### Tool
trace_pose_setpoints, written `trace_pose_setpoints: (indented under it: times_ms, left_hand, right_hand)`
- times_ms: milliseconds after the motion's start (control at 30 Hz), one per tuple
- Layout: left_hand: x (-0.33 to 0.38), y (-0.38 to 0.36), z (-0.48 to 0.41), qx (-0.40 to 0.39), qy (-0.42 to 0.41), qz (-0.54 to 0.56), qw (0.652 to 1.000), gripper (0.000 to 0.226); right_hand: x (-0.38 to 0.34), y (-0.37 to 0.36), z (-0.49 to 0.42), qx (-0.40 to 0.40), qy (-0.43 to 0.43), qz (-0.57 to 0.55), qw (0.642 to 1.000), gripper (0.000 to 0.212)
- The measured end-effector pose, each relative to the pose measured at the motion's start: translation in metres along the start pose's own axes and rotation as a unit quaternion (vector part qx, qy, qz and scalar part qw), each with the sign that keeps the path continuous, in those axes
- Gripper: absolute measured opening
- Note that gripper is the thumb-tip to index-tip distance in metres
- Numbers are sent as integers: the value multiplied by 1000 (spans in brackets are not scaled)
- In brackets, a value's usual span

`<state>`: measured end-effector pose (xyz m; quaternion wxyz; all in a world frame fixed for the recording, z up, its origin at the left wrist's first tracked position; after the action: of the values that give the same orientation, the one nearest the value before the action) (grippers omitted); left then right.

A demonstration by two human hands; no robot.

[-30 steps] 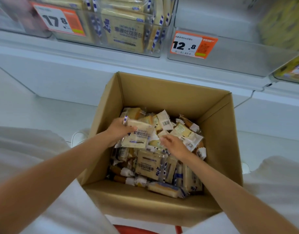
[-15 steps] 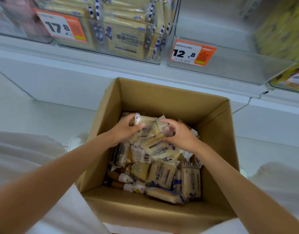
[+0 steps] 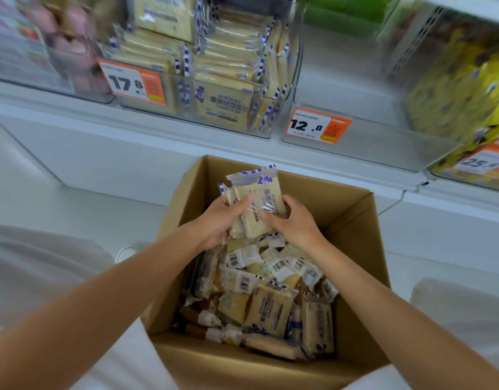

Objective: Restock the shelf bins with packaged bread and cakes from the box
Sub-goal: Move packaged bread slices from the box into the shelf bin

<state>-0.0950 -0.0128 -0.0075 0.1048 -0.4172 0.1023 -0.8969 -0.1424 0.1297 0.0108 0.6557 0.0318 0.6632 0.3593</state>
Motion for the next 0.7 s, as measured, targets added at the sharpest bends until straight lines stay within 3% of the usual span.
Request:
trace_pose_setpoints:
  times_ms: [67,167,300,400,533,600,667,700]
  left_hand:
    - [15,4,8,-38,6,10,999,56]
    - [33,27,20,-74,54,90,992,78]
    - [66,45,45,-103,24,6,994,65]
    - [98,66,58,-34,-47,-41,997,60]
    - [154,100,83,-3,-131,-1,991,52]
    - [183,120,91,32,-164,-31,985,61]
    - [220,142,100,136,-232,-135,954,46]
    - [240,154,105,199,-270,-187,923,36]
  right_hand:
    - [-20,6,-5,-13,27,-24,999,40]
    - [-58,14,-13,-71,69,44,994,55]
    - [-118,9,-32,-102,168,219,956,75]
    - [-161,9,-38,-38,177,129,975,84]
    - [-182,1,-61,25,58,-93,994,78]
    - [-201,-9,-81,13,37,-164,986,54]
    - [-226,-11,-103,31,65,-169,983,29]
    - [-238,-11,-115,43,82,-160,983,27]
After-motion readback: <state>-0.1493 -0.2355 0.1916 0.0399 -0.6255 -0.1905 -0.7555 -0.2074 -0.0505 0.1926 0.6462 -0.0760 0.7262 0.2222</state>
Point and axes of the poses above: each hand's wrist, its own z-axis away from the middle knuckle, its own y-axis out of the back of the hand, x = y × z, the point moved 8 cm from there along -z, towards the middle knuckle, and after that the axes turned 10 degrees about y, right-handed, at the moved point
